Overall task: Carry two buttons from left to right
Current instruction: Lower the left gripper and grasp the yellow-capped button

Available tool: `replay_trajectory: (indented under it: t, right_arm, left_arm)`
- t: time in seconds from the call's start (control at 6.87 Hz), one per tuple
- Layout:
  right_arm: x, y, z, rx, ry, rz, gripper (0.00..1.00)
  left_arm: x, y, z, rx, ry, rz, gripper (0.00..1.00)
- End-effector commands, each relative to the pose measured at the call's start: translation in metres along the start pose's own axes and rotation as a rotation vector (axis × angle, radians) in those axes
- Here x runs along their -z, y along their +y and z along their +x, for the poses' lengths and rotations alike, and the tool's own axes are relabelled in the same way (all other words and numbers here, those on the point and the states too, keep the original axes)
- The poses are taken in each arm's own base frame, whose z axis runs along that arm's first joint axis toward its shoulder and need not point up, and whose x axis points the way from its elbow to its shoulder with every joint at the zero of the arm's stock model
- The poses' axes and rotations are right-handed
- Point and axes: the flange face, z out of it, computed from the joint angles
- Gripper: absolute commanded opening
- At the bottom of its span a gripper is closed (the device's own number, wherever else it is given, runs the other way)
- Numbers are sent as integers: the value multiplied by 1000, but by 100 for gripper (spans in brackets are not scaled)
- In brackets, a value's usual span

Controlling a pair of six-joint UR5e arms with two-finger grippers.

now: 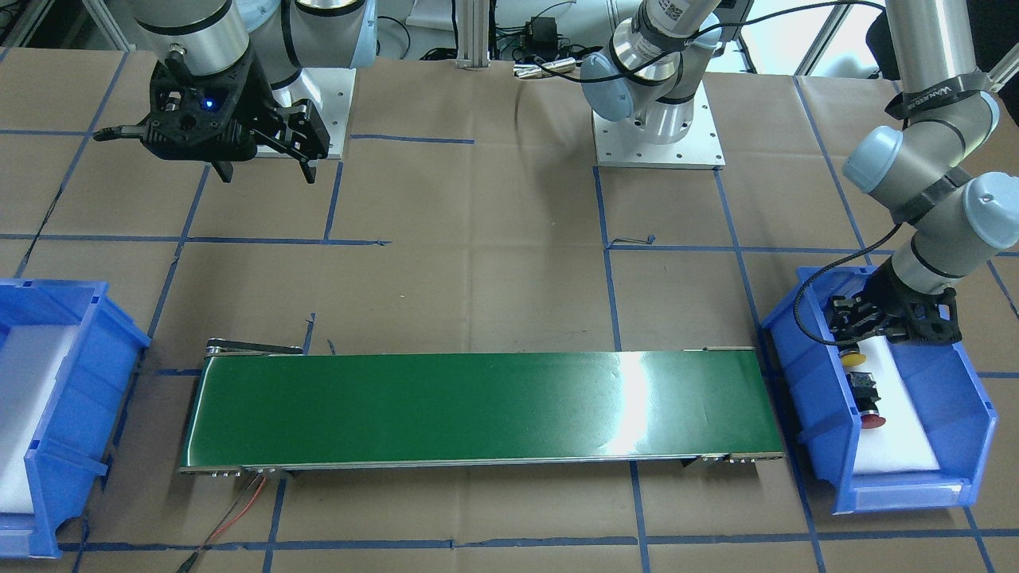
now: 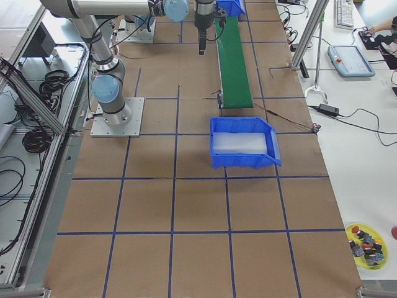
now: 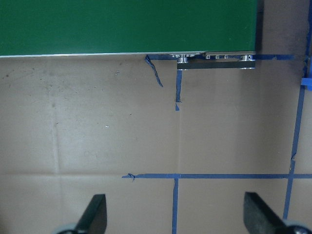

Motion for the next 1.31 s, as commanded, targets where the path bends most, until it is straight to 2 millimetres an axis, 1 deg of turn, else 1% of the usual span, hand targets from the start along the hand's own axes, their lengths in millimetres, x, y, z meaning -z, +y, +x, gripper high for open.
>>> replay_trajectory:
  t: [0.0, 0.29, 0.44, 0.58, 0.73, 0.87, 1.02, 1.16]
  right_arm:
    - [-1, 0, 0, 0, 0, 0, 100]
    - [-1, -1, 0, 0, 0, 3, 100]
    - [-1, -1, 0, 0, -2, 3, 100]
    - [-1, -1, 0, 0, 0, 3, 100]
    - [-1, -1, 1, 0, 0, 1, 100]
    - [-1, -1, 1, 0, 0, 1, 100]
    - [-1, -2, 1, -1, -2, 3, 100]
    - [0, -2, 1, -1, -3, 6, 100]
  left_arm:
    - [27, -9, -6, -1, -7, 7, 0]
    - [100, -20, -7, -1, 31, -41, 0]
    - [130, -27, -10, -2, 48, -61, 0]
    - [151, -39, -6, -5, 49, -65, 0]
    - [167, -55, 18, -8, 40, -61, 0]
    - [178, -74, 51, -27, 25, -42, 0]
    - [187, -91, 99, -43, 15, -28, 0]
    - [188, -101, 151, -48, -18, -38, 0]
